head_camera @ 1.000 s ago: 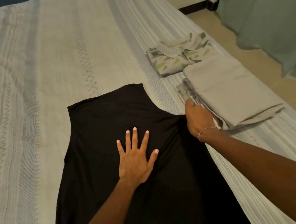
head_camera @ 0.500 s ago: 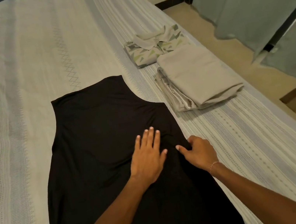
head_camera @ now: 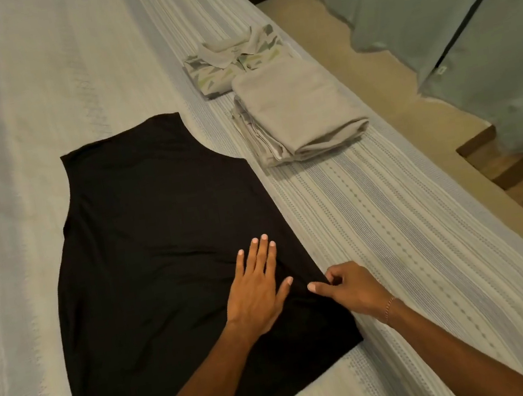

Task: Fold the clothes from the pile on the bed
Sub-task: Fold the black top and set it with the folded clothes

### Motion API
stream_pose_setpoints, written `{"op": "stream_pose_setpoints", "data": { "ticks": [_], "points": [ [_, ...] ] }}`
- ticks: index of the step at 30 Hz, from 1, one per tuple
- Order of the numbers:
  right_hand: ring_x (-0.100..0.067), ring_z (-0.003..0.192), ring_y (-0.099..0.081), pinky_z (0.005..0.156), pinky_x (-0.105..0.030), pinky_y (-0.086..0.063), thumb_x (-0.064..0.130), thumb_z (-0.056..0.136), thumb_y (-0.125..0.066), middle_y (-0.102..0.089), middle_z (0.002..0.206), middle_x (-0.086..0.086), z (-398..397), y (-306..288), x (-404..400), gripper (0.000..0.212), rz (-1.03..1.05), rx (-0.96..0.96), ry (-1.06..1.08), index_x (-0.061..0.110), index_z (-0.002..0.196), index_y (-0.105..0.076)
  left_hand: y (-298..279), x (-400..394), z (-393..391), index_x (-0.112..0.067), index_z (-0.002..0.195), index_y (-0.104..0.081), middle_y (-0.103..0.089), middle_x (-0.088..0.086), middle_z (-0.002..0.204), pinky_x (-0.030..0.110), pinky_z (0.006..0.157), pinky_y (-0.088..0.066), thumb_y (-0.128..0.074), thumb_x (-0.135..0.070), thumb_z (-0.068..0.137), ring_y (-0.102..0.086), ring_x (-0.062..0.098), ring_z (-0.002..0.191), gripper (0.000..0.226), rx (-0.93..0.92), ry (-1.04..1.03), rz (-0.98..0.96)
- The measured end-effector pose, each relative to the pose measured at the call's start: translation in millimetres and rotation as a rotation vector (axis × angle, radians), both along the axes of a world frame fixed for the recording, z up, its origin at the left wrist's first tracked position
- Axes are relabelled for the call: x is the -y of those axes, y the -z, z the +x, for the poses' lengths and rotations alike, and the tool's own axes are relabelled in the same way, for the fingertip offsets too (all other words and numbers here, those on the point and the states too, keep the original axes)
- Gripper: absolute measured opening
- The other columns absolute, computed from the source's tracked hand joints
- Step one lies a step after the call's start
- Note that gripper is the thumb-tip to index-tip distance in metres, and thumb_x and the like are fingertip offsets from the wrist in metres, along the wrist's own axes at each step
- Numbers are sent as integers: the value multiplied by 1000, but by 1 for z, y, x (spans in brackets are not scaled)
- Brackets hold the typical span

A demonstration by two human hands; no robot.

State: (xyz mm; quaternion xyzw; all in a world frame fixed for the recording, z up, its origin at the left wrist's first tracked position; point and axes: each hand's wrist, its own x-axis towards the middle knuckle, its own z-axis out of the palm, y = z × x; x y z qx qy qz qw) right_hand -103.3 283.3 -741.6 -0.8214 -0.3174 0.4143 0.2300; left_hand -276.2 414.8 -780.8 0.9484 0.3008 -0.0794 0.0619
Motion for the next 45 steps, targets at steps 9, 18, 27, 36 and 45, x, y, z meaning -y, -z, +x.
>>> {"op": "stream_pose_setpoints", "data": {
  "ticks": [9, 18, 27, 36, 45],
  "points": [
    [-14, 66, -63, 71, -33, -55, 34, 86, -79, -66, 69, 0, 5, -5, 55, 29, -90, -130, 6, 8, 83, -67, -4, 80, -4, -11, 159, -10, -7, 11, 168, 52, 125, -10, -21, -60, 103, -3, 26, 155, 75, -66, 22, -59],
    [-21, 92, -51, 75, -36, -50, 19, 80, -83, -56, 106, -10, -24, -11, 74, 48, -70, 398, 2, 12, 115, -51, -15, 91, -55, -12, 160, -15, -10, 8, 168, 41, 126, -10, -25, -55, 104, -8, 23, 155, 72, 103, -108, -167],
    [-15, 108, -51, 93, -31, -49, 35, 89, -71, -53, 121, 2, -206, -25, 3, 36, 340, 328, -558, 22, 119, -56, -41, 68, -252, -7, 125, -56, -60, 14, 120, 43, 94, -50, -53, -37, 99, -57, 29, 109, 41, 154, -1131, 21],
    [-17, 105, -50, 95, -33, -39, 53, 85, -70, -55, 116, 2, -367, -6, -18, 48, 302, 335, -966, 24, 120, -57, -52, 54, -357, -8, 76, -70, -68, 6, 70, 36, 77, -57, -73, -31, 90, -65, 18, 66, 27, 211, -1296, -844],
    [-14, 90, -59, 82, -31, -47, 34, 101, -51, -63, 99, 4, -392, 10, 2, 21, 397, 449, -952, 24, 106, -68, -65, 67, -381, 0, 85, -75, -70, 12, 68, 27, 65, -55, -73, -11, 88, -65, 18, 63, 12, 477, -1375, -1094]
  ]
}}
